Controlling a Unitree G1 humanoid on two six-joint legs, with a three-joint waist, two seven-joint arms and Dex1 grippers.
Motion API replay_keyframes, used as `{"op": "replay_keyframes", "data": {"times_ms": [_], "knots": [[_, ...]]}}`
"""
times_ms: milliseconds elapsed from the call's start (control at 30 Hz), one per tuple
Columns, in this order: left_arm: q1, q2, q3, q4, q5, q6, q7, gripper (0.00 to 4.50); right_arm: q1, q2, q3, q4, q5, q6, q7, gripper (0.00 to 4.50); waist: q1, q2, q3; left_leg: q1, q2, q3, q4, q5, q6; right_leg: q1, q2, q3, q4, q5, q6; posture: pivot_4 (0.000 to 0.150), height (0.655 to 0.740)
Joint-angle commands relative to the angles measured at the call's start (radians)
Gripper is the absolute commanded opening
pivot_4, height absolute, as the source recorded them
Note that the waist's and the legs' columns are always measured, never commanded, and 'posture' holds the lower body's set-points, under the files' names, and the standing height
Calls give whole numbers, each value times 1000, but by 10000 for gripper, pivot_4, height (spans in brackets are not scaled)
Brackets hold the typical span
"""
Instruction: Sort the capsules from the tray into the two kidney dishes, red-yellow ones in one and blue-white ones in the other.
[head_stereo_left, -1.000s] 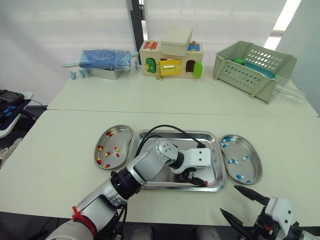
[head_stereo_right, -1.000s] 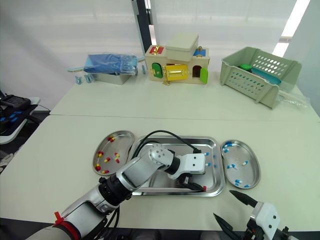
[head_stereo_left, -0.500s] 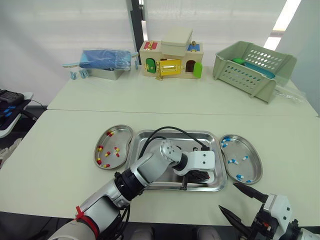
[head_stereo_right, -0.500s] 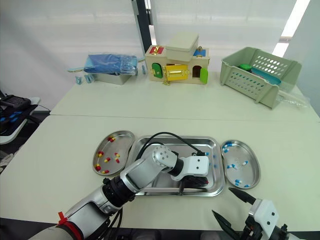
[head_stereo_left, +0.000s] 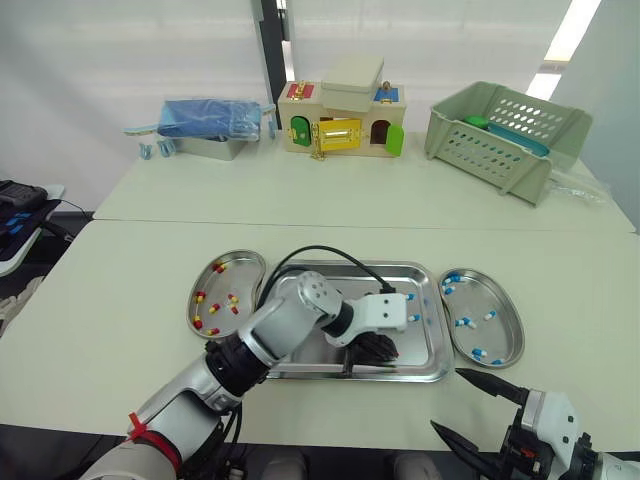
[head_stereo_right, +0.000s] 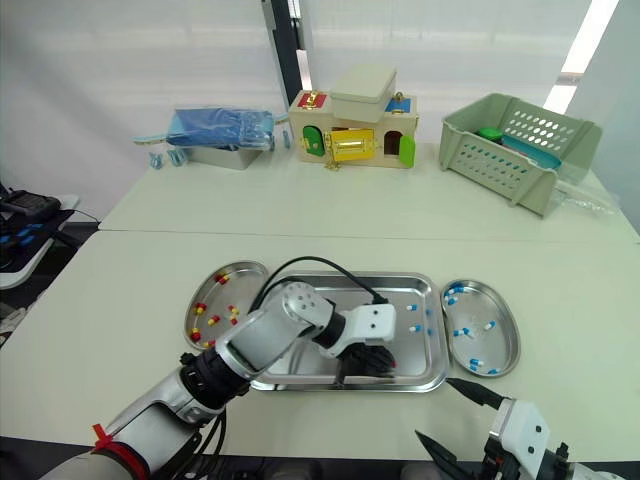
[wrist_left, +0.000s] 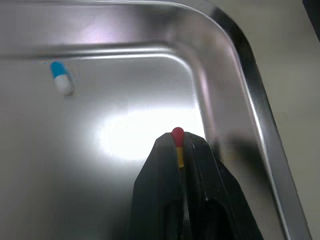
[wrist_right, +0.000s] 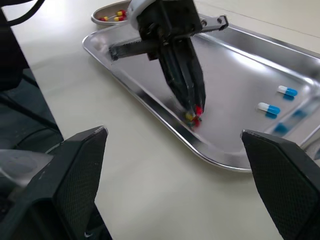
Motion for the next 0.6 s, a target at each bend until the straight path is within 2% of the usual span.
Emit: {"op": "replay_keyframes", "data": {"times_ms": [33, 233, 500, 600], "knots": [[-28, 26, 131, -70, -66, 103, 30, 347, -31, -33, -22, -8, 49, -3, 44, 45000, 2, 0, 0, 0, 0, 0, 0, 0, 0, 0, 0, 0, 0, 0, 0, 1500, 7400], [-37, 110, 334, -118, -139, 297, 125, 347, -77, -65, -10, 13, 70, -12, 92, 45000, -2, -1, 0, -1, 0, -1, 0, 0, 0, 0, 0, -1, 0, 0, 0, 1500, 7400], [76, 359, 546, -144, -170, 381, 217, 347, -170, -75, -5, 45, 104, 14, 117, 45000, -6, -2, 1, 0, 0, -2, 0, 0, 0, 0, 0, -1, 0, 0, 0, 1500, 7400], [115, 417, 600, -144, -192, 396, 242, 347, -192, -76, -8, 69, 106, 17, 126, 45000, -4, -3, 2, 0, 0, -2, 0, 0, 0, -1, 0, -1, 1, 0, 0, 1500, 7400]]}}
